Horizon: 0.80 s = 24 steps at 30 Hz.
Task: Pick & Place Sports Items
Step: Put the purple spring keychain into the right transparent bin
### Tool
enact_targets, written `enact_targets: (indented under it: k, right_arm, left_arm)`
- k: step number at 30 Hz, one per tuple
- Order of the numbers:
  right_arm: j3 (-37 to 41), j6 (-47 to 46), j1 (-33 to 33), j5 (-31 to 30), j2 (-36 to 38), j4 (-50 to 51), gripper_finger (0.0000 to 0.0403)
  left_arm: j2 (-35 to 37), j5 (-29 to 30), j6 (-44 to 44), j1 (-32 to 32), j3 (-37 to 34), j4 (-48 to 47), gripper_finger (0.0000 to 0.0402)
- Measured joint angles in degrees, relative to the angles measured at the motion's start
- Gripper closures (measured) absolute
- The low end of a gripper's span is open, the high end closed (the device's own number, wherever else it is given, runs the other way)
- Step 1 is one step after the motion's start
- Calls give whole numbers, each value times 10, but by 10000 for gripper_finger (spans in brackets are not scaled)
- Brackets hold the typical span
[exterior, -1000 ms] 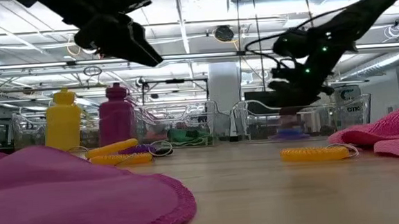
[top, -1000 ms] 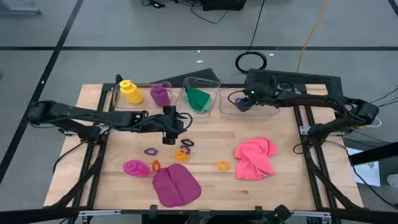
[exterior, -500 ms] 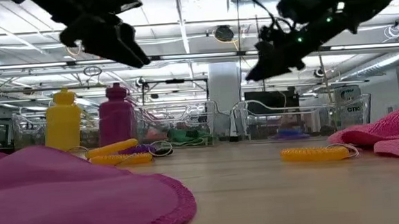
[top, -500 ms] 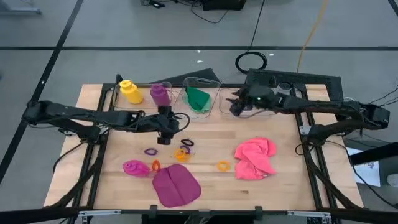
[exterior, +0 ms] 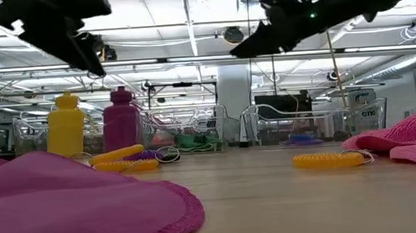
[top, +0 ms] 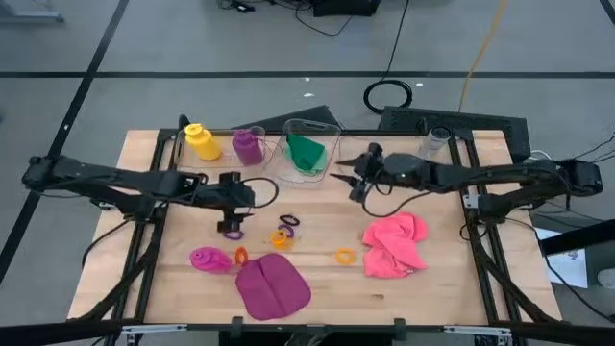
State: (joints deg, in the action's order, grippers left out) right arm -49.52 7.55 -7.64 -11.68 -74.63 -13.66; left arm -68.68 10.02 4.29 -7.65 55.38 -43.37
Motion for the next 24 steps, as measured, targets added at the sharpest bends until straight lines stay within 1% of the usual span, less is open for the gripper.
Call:
enact_targets:
  k: [2,6,14,18,24]
  right_arm:
    - [0,8,7,0,0,0,252]
    - [0,11,10,0,0,0,255]
    - [0,11,10,0,0,-1,252]
    - [0,11,10,0,0,-1,255]
    - [0,11,10,0,0,-1,259]
  left_arm:
    - [0,-8,10,-4,-19,1,124]
    - [0,-42,8,-7,-60,2,124]
    - [0,-41,40,9,-107,22,124]
    - [-5,-41,30,10,-134,44,124]
    - [-7,-42,35,10,-147,47,124]
